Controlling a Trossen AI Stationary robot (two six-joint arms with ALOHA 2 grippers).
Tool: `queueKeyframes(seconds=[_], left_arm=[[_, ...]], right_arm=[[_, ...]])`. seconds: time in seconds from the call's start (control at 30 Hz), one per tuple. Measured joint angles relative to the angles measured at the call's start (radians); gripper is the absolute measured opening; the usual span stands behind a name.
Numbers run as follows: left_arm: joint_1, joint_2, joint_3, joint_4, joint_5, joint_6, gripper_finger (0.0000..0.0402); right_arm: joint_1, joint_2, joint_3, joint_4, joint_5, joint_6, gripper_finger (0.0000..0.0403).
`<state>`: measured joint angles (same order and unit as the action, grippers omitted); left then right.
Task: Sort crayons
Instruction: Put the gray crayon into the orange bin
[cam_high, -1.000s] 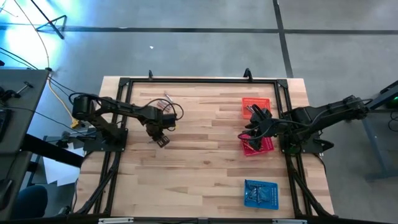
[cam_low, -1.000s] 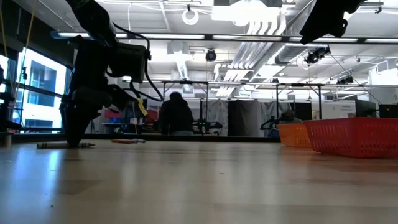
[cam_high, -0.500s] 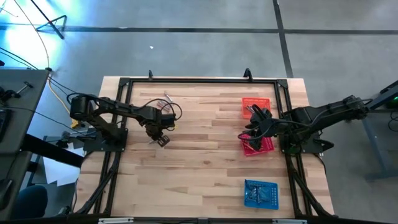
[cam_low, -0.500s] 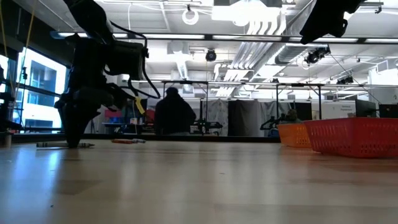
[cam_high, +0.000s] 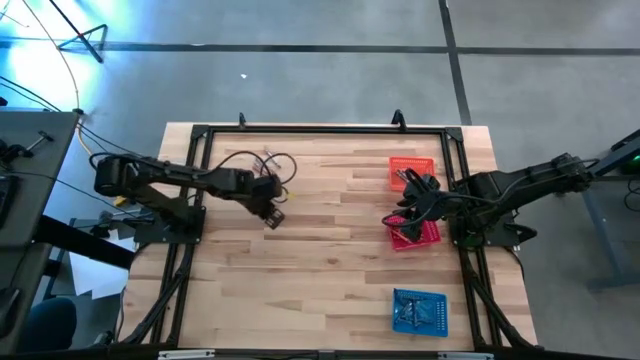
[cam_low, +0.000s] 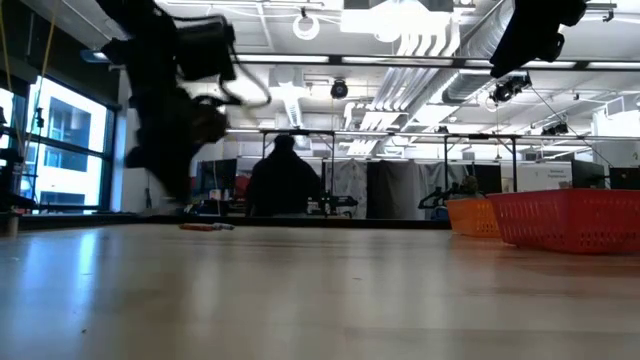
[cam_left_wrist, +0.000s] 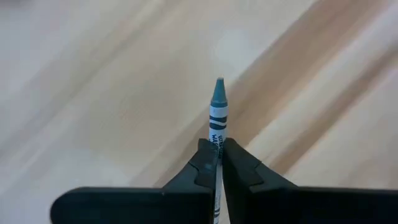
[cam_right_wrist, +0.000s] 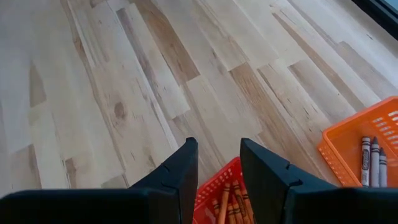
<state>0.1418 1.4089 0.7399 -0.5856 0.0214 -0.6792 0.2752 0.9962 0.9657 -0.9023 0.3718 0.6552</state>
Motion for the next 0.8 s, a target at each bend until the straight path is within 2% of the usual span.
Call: queueKeyframes(seconds=[0.1, 0.23, 0.43, 0.63, 0.8], left_arm=[[-0.023, -0.002, 0.002, 0.224, -0.004, 0.014, 0.0001], [-0.057, 0.011, 0.003, 0.573, -0.016, 0.078, 0.0], [-0.112, 0.035, 0.005, 0.971, -0.141, 0.212, 0.0], [-0.132, 0.082, 0.005, 1.144, -0.212, 0.315, 0.0], [-0.119, 0.159, 0.006, 1.257, -0.215, 0.342, 0.0]], right_arm=[[0.0, 0.0, 0.0, 0.0, 0.008, 0.001, 0.0114], [0.0, 0.0, 0.0, 0.0, 0.075, 0.001, 0.0114], [0.0, 0.0, 0.0, -0.008, 0.156, -0.007, 0.0114], [0.0, 0.0, 0.0, -0.022, 0.233, -0.009, 0.0114], [0.0, 0.023, 0.0, -0.029, 0.338, -0.041, 0.0114]])
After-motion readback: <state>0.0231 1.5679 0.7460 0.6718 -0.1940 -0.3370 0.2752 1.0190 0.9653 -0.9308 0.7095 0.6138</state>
